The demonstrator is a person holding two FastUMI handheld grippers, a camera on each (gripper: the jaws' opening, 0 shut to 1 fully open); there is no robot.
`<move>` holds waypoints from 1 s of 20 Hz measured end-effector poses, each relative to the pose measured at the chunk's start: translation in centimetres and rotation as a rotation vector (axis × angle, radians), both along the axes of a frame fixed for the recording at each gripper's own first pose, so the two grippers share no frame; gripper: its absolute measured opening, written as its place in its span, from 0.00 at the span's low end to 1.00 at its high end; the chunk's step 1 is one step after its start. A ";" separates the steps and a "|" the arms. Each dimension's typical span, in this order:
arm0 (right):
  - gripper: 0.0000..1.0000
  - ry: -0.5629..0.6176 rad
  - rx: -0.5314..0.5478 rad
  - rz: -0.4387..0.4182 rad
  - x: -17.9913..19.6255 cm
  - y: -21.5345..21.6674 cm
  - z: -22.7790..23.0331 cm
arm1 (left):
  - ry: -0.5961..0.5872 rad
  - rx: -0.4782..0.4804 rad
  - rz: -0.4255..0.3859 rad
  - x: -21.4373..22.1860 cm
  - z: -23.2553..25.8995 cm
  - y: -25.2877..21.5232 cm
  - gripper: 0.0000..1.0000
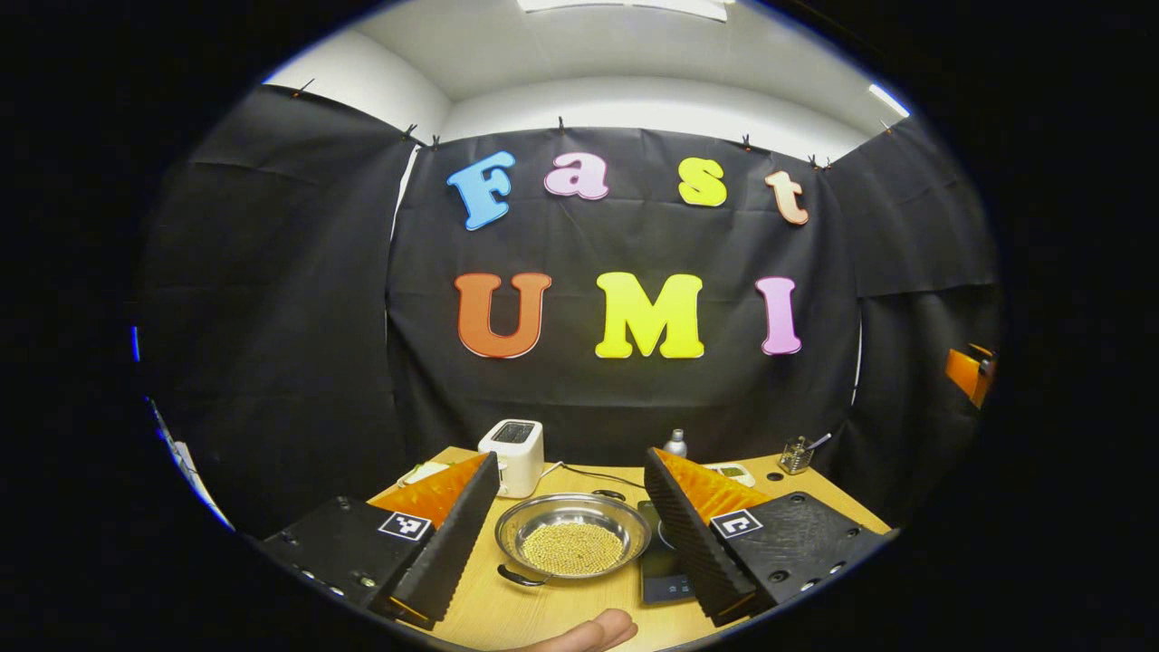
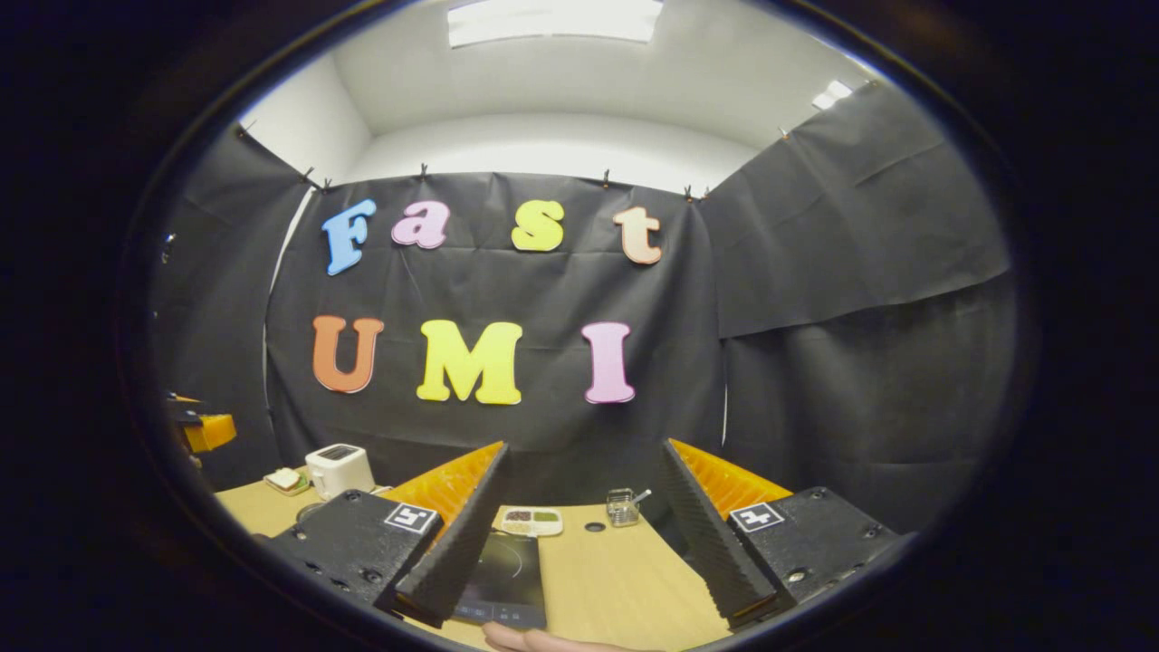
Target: First push the handle of the pot to place it horizontally, then grasp the pot with both hands and set it on the induction cooktop.
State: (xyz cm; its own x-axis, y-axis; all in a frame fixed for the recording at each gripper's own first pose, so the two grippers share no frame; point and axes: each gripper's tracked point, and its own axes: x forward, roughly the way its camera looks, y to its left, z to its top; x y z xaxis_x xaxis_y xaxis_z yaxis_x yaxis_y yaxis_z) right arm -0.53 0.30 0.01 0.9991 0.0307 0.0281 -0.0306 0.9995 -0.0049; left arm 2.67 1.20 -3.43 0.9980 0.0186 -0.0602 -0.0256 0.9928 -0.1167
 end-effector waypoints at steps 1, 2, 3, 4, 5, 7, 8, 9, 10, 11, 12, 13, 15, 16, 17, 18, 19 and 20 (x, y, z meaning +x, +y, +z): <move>0.99 0.003 -0.002 0.001 0.1 0.1 -0.1 | 0.019 0.007 0.009 0.4 -0.8 0.2 0.96; 0.99 0.006 -0.004 0.001 0.2 0.1 -0.3 | 0.040 0.015 0.009 0.9 -1.7 0.2 0.96; 0.99 0.008 -0.005 0.001 0.3 0.1 -0.4 | 0.061 0.020 0.005 1.2 -2.5 0.1 0.96; 0.99 0.011 -0.005 0.001 0.3 0.1 -0.4 | 0.087 0.022 -0.003 1.7 -3.4 0.0 0.96; 0.99 0.015 -0.005 0.002 0.4 0.2 -0.6 | 0.115 0.020 -0.019 2.0 -4.5 -0.4 0.96; 0.99 0.021 -0.003 0.004 0.6 0.4 -1.0 | 0.190 0.018 -0.058 2.8 -6.8 -1.0 0.91; 0.99 0.025 -0.004 0.005 0.7 0.5 -1.1 | 0.241 0.009 -0.067 3.0 -8.3 -1.2 0.83; 0.99 0.027 -0.007 0.005 0.9 0.6 -1.4 | 0.286 -0.009 -0.085 3.2 -9.5 -1.5 0.80; 0.99 0.033 -0.015 0.006 1.0 0.7 -1.6 | 0.319 -0.021 -0.109 3.2 -10.5 -2.1 0.78; 1.00 0.042 -0.025 0.008 1.1 0.8 -2.1 | 0.347 -0.023 -0.120 3.8 -11.5 -2.4 0.75; 1.00 0.051 -0.033 0.012 1.2 1.0 -2.4 | 0.369 -0.008 -0.137 4.2 -12.5 -2.7 0.53; 1.00 0.059 -0.042 0.017 1.4 1.3 -2.7 | 0.394 0.008 -0.157 4.7 -13.8 -3.1 0.59; 0.99 0.069 -0.050 0.018 1.6 1.3 -3.1 | 0.443 0.016 -0.181 4.2 -15.6 -3.7 0.17; 1.00 0.071 -0.048 0.018 1.7 1.3 -3.1 | 0.461 0.015 -0.198 4.2 -16.3 -4.1 0.11; 1.00 0.071 -0.043 0.015 1.8 1.2 -3.1 | 0.484 0.007 -0.210 4.2 -17.2 -4.4 0.08; 1.00 0.072 -0.041 0.012 2.0 1.1 -3.1 | 0.493 0.006 -0.208 4.6 -17.8 -4.5 0.07; 0.99 0.076 -0.043 0.010 2.1 1.0 -3.4 | 0.518 -0.013 -0.200 4.8 -18.4 -4.3 0.07; 0.99 0.085 -0.045 0.009 2.3 0.9 -3.8 | 0.531 -0.020 -0.205 4.7 -19.3 -4.6 0.00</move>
